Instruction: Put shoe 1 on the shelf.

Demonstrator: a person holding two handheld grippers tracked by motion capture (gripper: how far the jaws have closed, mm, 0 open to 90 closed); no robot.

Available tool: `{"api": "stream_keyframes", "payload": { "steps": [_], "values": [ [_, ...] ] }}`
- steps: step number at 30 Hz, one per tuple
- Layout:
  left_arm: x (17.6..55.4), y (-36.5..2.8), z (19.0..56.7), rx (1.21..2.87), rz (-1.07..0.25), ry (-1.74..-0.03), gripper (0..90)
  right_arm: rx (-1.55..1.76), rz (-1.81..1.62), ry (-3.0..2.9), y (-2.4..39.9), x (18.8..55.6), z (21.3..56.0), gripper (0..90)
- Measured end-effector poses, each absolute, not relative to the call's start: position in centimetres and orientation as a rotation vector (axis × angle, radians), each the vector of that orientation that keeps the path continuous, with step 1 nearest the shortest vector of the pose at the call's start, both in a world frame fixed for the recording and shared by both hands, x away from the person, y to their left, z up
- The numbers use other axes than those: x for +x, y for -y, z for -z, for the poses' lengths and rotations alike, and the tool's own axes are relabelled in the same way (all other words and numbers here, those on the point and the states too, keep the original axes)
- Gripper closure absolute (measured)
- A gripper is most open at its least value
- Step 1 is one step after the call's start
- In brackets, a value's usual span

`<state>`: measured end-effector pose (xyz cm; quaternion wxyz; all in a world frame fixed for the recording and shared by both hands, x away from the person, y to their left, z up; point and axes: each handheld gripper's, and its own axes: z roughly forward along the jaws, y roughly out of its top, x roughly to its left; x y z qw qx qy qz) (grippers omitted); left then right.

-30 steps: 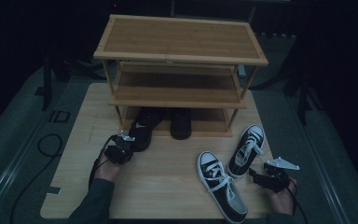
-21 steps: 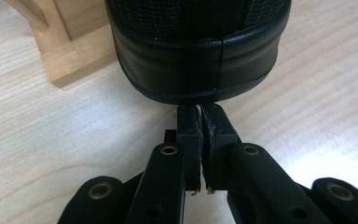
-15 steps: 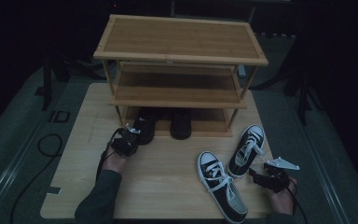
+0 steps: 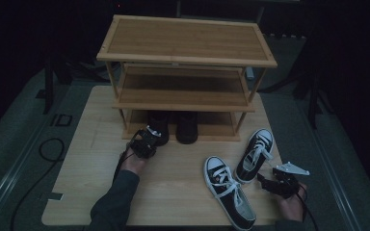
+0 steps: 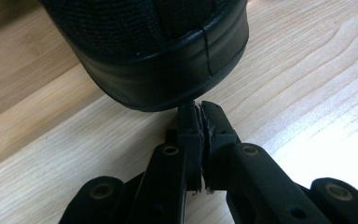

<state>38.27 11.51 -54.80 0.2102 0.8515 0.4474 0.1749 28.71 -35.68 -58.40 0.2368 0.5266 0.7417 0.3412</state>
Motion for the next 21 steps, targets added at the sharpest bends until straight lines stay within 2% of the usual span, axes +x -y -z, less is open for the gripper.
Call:
{"api": "stream_keyframes", "payload": {
  "steps": [21],
  "values": [
    [38.9,-9.9,54.7,2.410,-0.470,-1.171,85.7,1.444,-0.936,-2.033,35.7,28.7,58.4,27.3]
  ]
}}
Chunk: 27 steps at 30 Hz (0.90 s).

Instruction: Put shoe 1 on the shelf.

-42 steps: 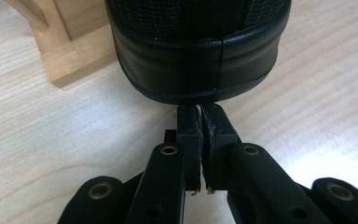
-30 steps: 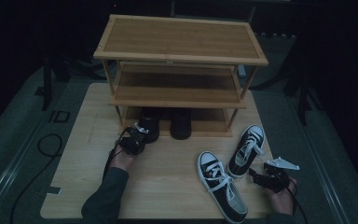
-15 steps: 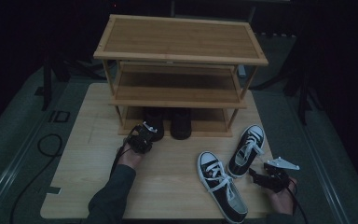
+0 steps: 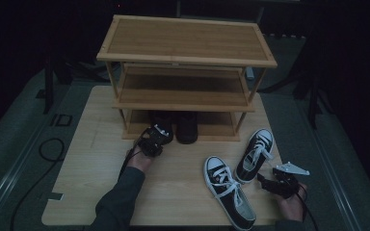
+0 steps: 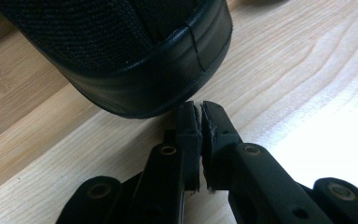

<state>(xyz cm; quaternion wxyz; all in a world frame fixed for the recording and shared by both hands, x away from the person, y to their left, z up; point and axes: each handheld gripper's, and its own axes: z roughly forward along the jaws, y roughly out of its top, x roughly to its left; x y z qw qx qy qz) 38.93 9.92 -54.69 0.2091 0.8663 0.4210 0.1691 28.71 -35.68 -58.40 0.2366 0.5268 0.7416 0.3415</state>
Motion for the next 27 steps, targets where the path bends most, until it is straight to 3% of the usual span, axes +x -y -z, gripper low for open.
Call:
{"api": "stream_keyframes", "payload": {
  "steps": [6,13,17,27],
  "values": [
    [38.5,-11.7,53.9,2.361,-0.507,-1.198,87.7,1.444,-0.936,-2.033,35.7,28.7,58.4,27.3],
    [40.4,-14.0,52.8,2.289,-0.571,-1.303,88.8,1.444,-0.936,-2.033,35.7,28.7,58.4,27.2],
    [41.9,-14.2,53.0,2.273,-0.622,-1.300,88.8,1.444,-0.936,-2.033,35.7,28.7,58.4,27.3],
    [42.8,-13.1,53.7,2.224,-0.599,-1.334,89.8,1.445,-0.936,-2.033,35.7,28.7,58.4,27.2]
  ]
}}
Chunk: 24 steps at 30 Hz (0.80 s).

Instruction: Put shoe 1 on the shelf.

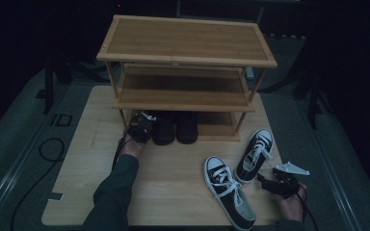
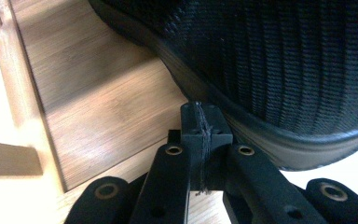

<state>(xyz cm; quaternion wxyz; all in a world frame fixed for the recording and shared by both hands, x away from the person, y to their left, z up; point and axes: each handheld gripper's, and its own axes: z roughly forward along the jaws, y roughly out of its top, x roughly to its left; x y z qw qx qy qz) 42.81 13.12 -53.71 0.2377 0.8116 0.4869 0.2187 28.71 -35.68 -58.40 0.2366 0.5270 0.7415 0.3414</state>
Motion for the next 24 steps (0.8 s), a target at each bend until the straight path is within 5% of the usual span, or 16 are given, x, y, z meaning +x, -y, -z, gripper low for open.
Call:
{"api": "stream_keyframes", "payload": {
  "steps": [24],
  "values": [
    [42.3,-13.2,53.3,2.176,-0.618,-1.316,85.6,1.444,-0.936,-2.033,35.7,28.7,58.4,27.2]
  ]
}}
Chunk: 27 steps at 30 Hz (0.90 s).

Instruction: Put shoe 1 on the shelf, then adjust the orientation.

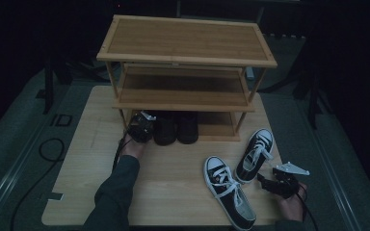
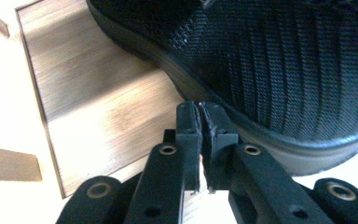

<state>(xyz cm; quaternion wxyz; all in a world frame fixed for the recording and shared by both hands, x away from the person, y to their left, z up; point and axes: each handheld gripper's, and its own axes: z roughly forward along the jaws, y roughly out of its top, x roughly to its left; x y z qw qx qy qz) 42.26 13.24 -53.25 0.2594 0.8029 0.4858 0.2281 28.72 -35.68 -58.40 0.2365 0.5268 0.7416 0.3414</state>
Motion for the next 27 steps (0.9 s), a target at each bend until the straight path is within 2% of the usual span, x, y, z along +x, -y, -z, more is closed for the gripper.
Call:
{"api": "stream_keyframes", "payload": {
  "steps": [14,27],
  "values": [
    [40.8,-14.5,52.7,2.171,-0.598,-1.273,65.9,1.445,-0.937,-2.033,35.7,28.7,58.4,27.2],
    [39.7,-15.3,52.7,2.175,-0.570,-1.256,59.7,1.444,-0.936,-2.033,35.7,28.7,58.4,27.0]
  ]
}}
